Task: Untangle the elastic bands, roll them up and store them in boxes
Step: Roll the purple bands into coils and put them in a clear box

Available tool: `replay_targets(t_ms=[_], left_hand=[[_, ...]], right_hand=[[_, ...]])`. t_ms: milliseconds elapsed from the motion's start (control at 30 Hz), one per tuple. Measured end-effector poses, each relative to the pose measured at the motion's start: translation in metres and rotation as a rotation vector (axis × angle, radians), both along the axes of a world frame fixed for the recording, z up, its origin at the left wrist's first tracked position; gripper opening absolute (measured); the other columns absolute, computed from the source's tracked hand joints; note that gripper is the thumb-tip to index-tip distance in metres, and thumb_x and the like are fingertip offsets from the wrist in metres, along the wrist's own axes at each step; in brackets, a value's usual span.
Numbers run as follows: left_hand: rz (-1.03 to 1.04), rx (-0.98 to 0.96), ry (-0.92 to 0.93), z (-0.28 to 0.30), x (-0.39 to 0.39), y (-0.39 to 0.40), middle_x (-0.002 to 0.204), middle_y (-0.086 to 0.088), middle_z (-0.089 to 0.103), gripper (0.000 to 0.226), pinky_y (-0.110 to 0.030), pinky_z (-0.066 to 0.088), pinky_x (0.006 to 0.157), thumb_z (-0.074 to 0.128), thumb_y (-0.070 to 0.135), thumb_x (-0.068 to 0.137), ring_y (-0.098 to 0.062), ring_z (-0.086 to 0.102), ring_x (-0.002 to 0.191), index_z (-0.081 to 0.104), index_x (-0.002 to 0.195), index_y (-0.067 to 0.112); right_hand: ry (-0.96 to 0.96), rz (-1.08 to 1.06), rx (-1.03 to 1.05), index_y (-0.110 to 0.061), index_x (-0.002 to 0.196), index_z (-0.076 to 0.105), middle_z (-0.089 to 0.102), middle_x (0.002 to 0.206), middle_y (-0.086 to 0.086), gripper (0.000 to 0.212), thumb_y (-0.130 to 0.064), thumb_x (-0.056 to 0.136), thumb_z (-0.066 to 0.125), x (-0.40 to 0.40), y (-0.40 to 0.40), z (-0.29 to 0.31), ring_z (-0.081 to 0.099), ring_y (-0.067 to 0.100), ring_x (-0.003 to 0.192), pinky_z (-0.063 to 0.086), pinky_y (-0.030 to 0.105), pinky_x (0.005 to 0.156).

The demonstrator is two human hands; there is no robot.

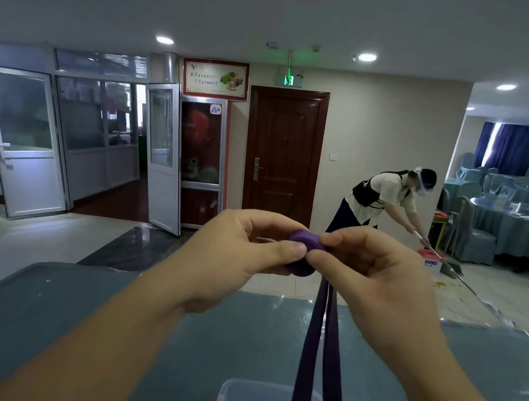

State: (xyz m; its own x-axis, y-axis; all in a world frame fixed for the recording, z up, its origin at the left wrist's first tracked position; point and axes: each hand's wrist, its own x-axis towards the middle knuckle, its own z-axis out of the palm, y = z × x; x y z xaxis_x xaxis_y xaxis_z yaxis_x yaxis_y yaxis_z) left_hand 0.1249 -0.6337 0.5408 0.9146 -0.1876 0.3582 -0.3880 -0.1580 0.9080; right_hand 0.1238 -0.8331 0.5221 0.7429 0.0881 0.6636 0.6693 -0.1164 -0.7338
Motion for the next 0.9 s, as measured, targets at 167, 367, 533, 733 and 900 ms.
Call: replay_targets(t_ms=[167, 367, 533, 733, 900], left_hand=[[-0.041, -0.227, 0.12, -0.008, -0.001, -0.005, 0.114, -0.014, 0.077, 0.023, -0.034, 0.062, 0.092, 0.068, 0.005, 0.096, -0.028, 0.076, 0.107, 0.072, 0.119, 0.009], [0.05, 0.308, -0.029, 0.006, -0.005, 0.01, 0.104, 0.008, 0.08, 0.024, -0.025, 0.06, 0.088, 0.077, 0.016, 0.092, -0.008, 0.075, 0.1, 0.077, 0.114, 0.027], [-0.096, -0.256, 0.122, -0.002, -0.003, -0.002, 0.114, -0.015, 0.078, 0.027, -0.028, 0.06, 0.094, 0.064, 0.0, 0.097, -0.025, 0.075, 0.11, 0.07, 0.123, 0.004], [-0.022, 0.082, 0.037, 0.005, 0.002, 0.004, 0.11, -0.003, 0.078, 0.025, -0.033, 0.061, 0.093, 0.075, 0.016, 0.092, -0.019, 0.075, 0.106, 0.075, 0.118, 0.018], [-0.037, -0.113, 0.037, 0.004, 0.001, -0.002, 0.105, -0.006, 0.08, 0.028, -0.025, 0.06, 0.083, 0.076, 0.022, 0.084, -0.018, 0.077, 0.098, 0.077, 0.111, 0.016]], right_hand=[[-0.001, 0.012, -0.011, -0.032, 0.101, 0.079, 0.081, 0.09, -0.016, 0.029, -0.008, 0.085, 0.079, -0.001, 0.0, 0.003, 0.076, 0.003, 0.088, 0.057, 0.013, 0.079], [0.004, 0.006, -0.253, -0.036, 0.098, 0.078, 0.079, 0.09, -0.017, 0.025, -0.017, 0.083, 0.083, 0.001, -0.007, 0.01, 0.076, 0.005, 0.087, 0.06, 0.02, 0.079], [-0.014, 0.03, 0.042, -0.03, 0.101, 0.078, 0.081, 0.091, -0.013, 0.025, -0.017, 0.08, 0.08, 0.001, -0.001, 0.006, 0.078, 0.008, 0.087, 0.06, 0.018, 0.081], [-0.006, 0.007, -0.197, -0.033, 0.102, 0.08, 0.08, 0.089, -0.018, 0.026, -0.013, 0.085, 0.079, 0.0, -0.008, 0.018, 0.076, 0.003, 0.086, 0.059, 0.016, 0.083], [-0.041, 0.048, 0.008, -0.03, 0.103, 0.078, 0.081, 0.095, -0.013, 0.024, -0.022, 0.08, 0.078, -0.001, 0.0, 0.012, 0.077, 0.008, 0.092, 0.06, 0.019, 0.083]])
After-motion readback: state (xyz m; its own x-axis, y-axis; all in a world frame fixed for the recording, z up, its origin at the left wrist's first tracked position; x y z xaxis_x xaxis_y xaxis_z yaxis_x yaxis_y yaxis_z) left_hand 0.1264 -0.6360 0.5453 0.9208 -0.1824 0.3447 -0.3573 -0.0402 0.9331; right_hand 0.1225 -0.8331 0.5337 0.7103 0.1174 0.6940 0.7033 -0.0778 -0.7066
